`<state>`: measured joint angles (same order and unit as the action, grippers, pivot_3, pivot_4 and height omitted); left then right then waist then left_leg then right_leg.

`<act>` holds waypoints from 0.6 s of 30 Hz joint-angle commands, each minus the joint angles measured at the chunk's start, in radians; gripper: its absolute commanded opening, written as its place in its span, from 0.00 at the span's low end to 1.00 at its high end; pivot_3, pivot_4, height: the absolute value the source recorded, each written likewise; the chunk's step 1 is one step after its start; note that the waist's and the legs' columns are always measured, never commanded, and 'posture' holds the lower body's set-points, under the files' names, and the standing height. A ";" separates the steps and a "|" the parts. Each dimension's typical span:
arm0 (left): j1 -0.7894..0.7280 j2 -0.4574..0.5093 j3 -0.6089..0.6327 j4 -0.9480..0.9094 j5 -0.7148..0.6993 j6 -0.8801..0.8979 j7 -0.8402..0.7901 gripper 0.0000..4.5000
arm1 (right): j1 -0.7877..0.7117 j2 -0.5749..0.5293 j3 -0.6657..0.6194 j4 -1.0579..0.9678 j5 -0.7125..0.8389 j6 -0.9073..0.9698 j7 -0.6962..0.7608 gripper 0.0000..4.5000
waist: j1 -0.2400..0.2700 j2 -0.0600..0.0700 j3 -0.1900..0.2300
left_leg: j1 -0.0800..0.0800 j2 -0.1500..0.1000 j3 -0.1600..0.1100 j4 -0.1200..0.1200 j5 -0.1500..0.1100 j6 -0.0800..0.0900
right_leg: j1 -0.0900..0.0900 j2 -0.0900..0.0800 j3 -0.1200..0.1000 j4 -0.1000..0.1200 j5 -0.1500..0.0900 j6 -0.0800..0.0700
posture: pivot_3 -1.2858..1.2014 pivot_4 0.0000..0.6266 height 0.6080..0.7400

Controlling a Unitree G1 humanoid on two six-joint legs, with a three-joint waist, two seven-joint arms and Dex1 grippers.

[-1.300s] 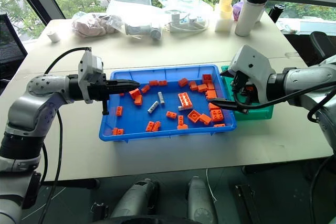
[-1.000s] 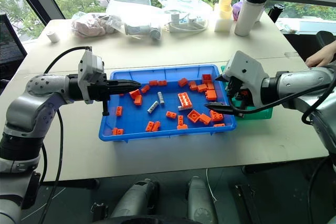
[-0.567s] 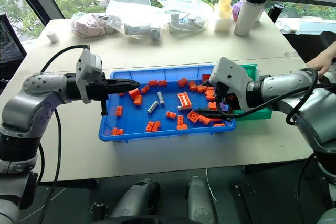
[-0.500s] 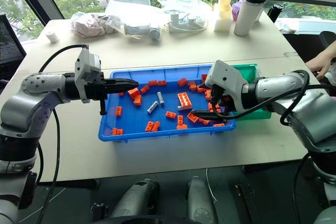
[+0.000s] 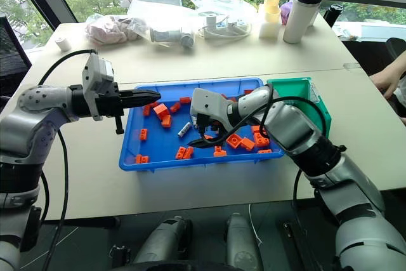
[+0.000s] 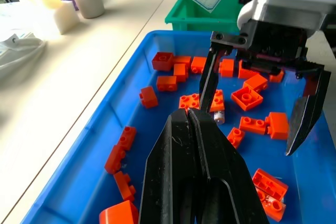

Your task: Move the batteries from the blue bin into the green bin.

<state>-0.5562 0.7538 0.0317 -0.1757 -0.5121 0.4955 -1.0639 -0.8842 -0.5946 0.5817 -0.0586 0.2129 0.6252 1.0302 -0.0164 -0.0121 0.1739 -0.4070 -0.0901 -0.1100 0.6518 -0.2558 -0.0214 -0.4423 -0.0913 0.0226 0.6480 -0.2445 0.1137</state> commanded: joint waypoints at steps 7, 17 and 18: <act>0.036 0.021 0.066 -0.096 -0.029 0.032 0.049 0.00 | -0.153 0.167 0.076 0.441 -0.259 -0.366 0.053 0.99 | -0.004 0.000 0.000 | 0.000 0.000 0.000 -0.001 0.001 -0.002 | -0.001 0.001 0.000 0.001 0.000 0.000 | 0.52 0.24 1.00; 0.061 0.022 0.071 -0.127 -0.038 0.041 0.077 0.00 | -0.197 0.284 0.068 0.679 -0.367 -0.540 0.115 0.94 | -0.006 0.000 0.000 | 0.000 0.000 -0.001 -0.001 0.002 -0.003 | -0.001 0.001 0.000 0.001 0.000 0.000 | 0.52 0.24 1.00; 0.064 0.023 0.073 -0.130 -0.039 0.042 0.079 0.00 | -0.198 0.292 0.067 0.695 -0.371 -0.544 0.124 0.88 | -0.007 0.000 0.000 | 0.000 0.000 -0.001 -0.001 0.002 -0.003 | -0.001 0.001 0.000 0.001 0.000 0.000 | 0.52 0.24 1.00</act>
<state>-0.4925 0.7650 0.0678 -0.2765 -0.5363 0.5401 -0.9929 -1.0737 -0.3151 0.6537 0.6119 -0.1368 0.0982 1.1397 -0.0229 -0.0121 0.1738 -0.4065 -0.0900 -0.1111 0.6505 -0.2541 -0.0245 -0.4431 -0.0902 0.0227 0.6488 -0.2444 0.1136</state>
